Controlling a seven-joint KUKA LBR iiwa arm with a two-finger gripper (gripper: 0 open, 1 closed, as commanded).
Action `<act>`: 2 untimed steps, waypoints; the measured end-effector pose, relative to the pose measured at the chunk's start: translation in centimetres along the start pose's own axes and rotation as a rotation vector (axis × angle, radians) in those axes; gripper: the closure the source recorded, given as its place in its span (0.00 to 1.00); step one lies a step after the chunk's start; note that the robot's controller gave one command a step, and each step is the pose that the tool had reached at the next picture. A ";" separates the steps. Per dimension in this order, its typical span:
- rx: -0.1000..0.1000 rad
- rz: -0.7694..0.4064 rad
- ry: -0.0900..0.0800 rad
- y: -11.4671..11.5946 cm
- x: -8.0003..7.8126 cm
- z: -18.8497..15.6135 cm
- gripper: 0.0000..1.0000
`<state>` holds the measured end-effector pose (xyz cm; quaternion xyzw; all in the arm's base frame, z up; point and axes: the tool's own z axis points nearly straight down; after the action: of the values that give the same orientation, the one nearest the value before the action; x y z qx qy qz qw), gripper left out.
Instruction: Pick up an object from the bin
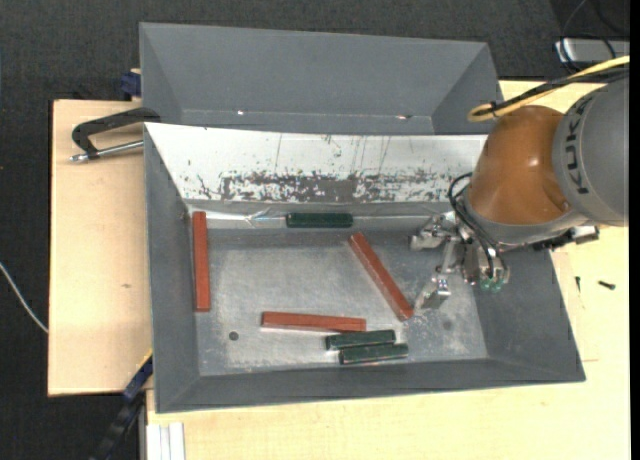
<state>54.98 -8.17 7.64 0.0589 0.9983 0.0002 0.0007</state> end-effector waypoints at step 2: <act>0.002 -0.224 -0.012 2.6 1.5 -6.6 0.00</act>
Offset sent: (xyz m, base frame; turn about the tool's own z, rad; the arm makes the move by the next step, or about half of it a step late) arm -0.0033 0.0544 0.0117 -0.0446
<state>53.79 -5.38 14.26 -0.0529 0.9986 -0.0011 0.0067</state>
